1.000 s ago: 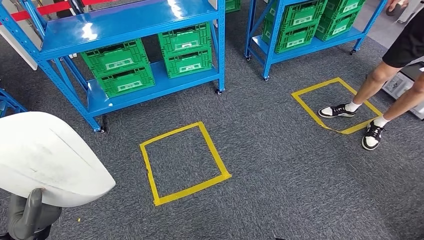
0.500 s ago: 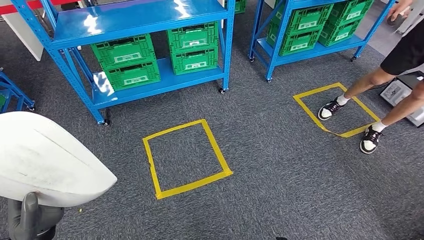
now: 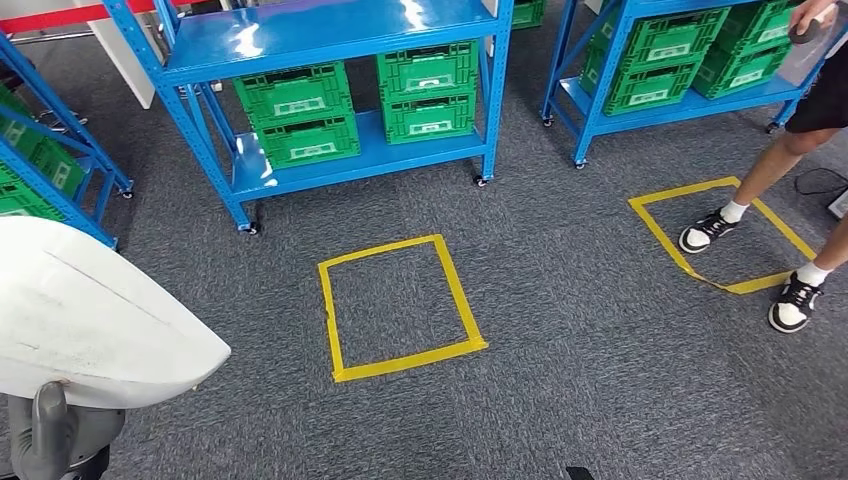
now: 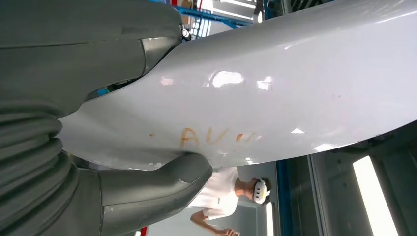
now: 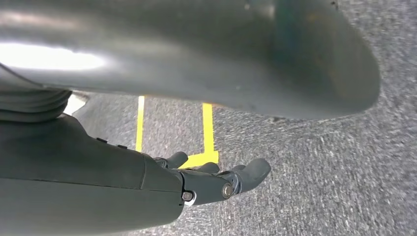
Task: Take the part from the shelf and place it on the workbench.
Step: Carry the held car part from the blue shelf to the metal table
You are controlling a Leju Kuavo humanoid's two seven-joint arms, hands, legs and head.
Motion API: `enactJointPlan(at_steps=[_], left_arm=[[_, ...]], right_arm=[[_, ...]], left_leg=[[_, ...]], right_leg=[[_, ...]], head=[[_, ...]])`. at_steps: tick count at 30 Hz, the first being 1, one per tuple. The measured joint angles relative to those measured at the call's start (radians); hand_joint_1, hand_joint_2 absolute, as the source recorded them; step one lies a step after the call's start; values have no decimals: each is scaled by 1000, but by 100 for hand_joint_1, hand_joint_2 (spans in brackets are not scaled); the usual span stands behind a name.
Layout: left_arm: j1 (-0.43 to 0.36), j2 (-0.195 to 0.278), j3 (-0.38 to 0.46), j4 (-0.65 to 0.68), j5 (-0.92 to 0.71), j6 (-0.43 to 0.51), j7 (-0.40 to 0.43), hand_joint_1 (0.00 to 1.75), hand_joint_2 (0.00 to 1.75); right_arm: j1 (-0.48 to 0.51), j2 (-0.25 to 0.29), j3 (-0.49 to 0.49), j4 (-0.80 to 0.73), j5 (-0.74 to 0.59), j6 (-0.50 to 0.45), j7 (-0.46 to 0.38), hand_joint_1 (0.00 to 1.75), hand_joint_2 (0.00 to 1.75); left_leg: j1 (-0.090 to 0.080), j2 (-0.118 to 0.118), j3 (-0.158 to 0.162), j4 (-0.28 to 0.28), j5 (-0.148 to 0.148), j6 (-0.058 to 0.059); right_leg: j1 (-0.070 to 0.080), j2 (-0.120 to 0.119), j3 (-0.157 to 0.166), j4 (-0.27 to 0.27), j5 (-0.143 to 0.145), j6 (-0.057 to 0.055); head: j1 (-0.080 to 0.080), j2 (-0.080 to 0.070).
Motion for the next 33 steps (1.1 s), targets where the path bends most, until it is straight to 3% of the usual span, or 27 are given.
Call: enactJointPlan(at_steps=[1,2,3,5,6,7,9,10,11,13,14,15,16,17,18,20,22,23,25,27,29,31,32,33], left_arm=[[0,0,0,0,-1,0,0,175,175],[-1,0,1,0,-2,0,0,175,175],[-3,0,1,0,-3,0,-2,175,175],[-11,0,3,-2,-4,3,-6,175,175],[-15,0,6,-4,-2,5,-8,175,175],[-16,2,11,-5,0,7,-9,175,175],[-11,6,25,-7,11,8,-2,175,175],[-7,9,30,-8,18,7,5,175,175],[-5,10,34,-9,26,5,12,175,175],[-2,11,36,-11,42,4,31,175,175],[0,12,35,-11,53,6,42,175,175],[3,13,33,-10,64,11,52,175,175],[7,15,31,-9,71,18,59,175,175],[13,20,27,-9,75,27,63,175,175],[20,25,24,-12,74,35,65,175,175],[32,39,19,-20,71,44,64,175,175],[39,56,17,-28,77,50,60,175,175],[44,65,17,-31,85,52,58,175,175],[55,86,16,-37,101,54,54,175,175],[60,103,14,-43,107,56,53,175,175],[57,111,8,-46,99,62,55,175,175],[56,116,-4,-45,76,76,53,175,175],[56,119,-9,-44,63,83,48,175,175],[56,122,-15,-43,52,88,43,175,175]], right_arm=[[1,0,0,0,-1,-1,3,0,0],[1,0,0,0,-2,-1,7,0,0],[0,0,0,0,-2,-2,11,0,0],[-1,3,0,0,-2,-1,15,0,0],[-2,5,0,0,-1,3,8,0,0],[-2,7,0,0,-1,8,-5,0,0],[-4,12,0,0,2,24,-42,0,0],[-5,13,0,0,7,32,-57,0,0],[-6,15,0,0,13,39,-68,0,0],[-5,17,0,0,24,45,-70,0,0],[-3,18,0,0,26,44,-61,0,0],[-1,19,0,0,26,42,-47,0,0],[1,19,0,0,25,40,-29,0,0],[3,20,0,0,24,36,-10,0,0],[5,20,0,0,21,31,8,0,0],[7,22,-2,0,8,14,39,0,0],[8,28,-8,0,-8,6,60,0,0],[8,33,-10,0,-9,8,66,0,0],[8,43,-13,0,3,26,70,0,0],[12,50,-12,0,27,45,65,0,0],[17,55,-7,0,49,56,53,0,0],[20,58,-3,0,52,58,22,0,0],[20,59,-1,0,46,57,-2,0,0],[19,59,-1,0,39,57,-27,0,0]], left_leg=[[0,2,-1,19,-3,-1],[0,5,18,-2,12,0],[0,14,56,-60,40,3],[-8,63,137,-202,83,16],[-13,82,159,-248,92,24],[-17,93,166,-268,93,31],[-19,71,161,-271,99,44],[-16,59,161,-274,104,49],[-13,46,160,-277,111,56],[-8,20,154,-280,121,66],[-8,6,148,-278,124,69],[-8,-10,143,-275,125,70],[-9,-25,139,-272,126,70],[-9,-42,136,-267,126,69],[-8,-57,134,-262,126,68],[-8,-82,128,-252,123,60],[-7,-103,120,-246,124,46],[-6,-113,116,-247,128,38],[-3,-123,107,-249,132,24],[-5,-80,85,-213,106,13],[-5,-20,36,-103,41,2],[0,-1,-9,3,-2,-6],[2,3,-9,12,3,-8],[4,9,12,-21,25,-9]], right_leg=[[0,-12,-3,1,2,0],[1,-23,-5,2,3,1],[1,-35,-6,3,3,2],[3,-58,-4,6,3,7],[5,-68,-3,7,3,12],[6,-79,-2,7,3,18],[7,-100,0,5,4,30],[6,-93,1,9,-1,37],[4,-70,-5,27,-15,42],[-1,1,-44,121,-76,50],[-2,24,-74,188,-111,51],[-2,34,-99,246,-133,51],[-2,38,-112,275,-137,51],[-2,41,-107,265,-121,50],[-2,47,-84,218,-89,48],[-4,85,-23,89,-36,43],[-4,116,4,27,-23,37],[-1,118,4,26,-24,34],[-1,93,4,18,-16,19],[-4,65,6,8,-9,4],[-4,36,4,5,-7,-2],[-3,4,3,6,-7,-3],[-3,-11,2,6,-8,-2],[-3,-25,3,6,-9,-1]], head=[[0,0],[0,0],[0,0],[0,0],[0,0],[0,0],[1,0],[1,0],[1,0],[3,0],[3,0],[4,0],[4,0],[4,0],[4,0],[4,0],[4,0],[4,0],[4,0],[2,0],[-2,0],[-2,0],[-2,0],[-2,0]])
